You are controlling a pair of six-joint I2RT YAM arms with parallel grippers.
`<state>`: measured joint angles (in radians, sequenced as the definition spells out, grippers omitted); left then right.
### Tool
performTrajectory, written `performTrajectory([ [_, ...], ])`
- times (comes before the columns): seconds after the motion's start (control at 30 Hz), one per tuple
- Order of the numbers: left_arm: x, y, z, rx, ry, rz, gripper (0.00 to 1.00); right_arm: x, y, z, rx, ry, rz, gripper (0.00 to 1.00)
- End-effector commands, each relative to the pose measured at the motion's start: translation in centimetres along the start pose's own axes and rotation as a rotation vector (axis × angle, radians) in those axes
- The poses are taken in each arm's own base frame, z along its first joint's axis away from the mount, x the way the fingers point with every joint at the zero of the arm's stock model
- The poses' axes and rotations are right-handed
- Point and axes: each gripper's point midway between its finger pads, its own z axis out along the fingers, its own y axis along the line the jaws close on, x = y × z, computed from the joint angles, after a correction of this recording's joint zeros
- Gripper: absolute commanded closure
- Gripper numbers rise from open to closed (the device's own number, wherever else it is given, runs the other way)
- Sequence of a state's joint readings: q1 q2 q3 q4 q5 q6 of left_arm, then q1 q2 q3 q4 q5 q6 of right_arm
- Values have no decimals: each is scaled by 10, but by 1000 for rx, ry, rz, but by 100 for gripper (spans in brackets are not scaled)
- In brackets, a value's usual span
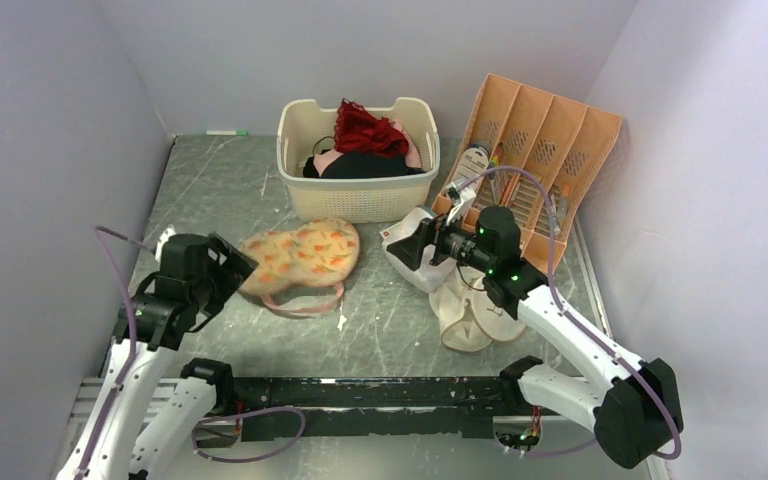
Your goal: Unzip the laundry bag and remove the bra
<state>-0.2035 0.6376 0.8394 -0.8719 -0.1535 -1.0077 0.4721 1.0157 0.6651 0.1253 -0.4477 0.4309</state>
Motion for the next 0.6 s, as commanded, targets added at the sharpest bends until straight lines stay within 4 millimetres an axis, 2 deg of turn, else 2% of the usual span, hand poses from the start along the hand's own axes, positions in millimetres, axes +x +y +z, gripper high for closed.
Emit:
performTrajectory([
  [0.0, 29, 39, -7, -134, 106, -21, 0, 13, 23, 11, -83, 34, -24, 0],
  [0.1, 8, 25, -16, -70, 26, 49, 0, 24, 36, 21, -91, 69, -49, 0],
  [0.2, -11, 4, -11, -15, -27, 133, 1, 40, 50, 37, -87, 110, -66, 0],
  [0.27, -20, -10, 3, -8, -34, 188, 1, 53, 68, 49, -98, 144, -85, 0],
  [0.37, -30, -21, 34, -56, -31, 248, 1, 78, 95, 66, -107, 206, -107, 0],
  [0.5, -38, -38, 75, -49, -26, 247, 2, 107, 137, 76, -221, 292, -74, 0],
  [0.57, -48, -41, 94, -20, -26, 208, 2, 117, 147, 80, -247, 302, -27, 0],
])
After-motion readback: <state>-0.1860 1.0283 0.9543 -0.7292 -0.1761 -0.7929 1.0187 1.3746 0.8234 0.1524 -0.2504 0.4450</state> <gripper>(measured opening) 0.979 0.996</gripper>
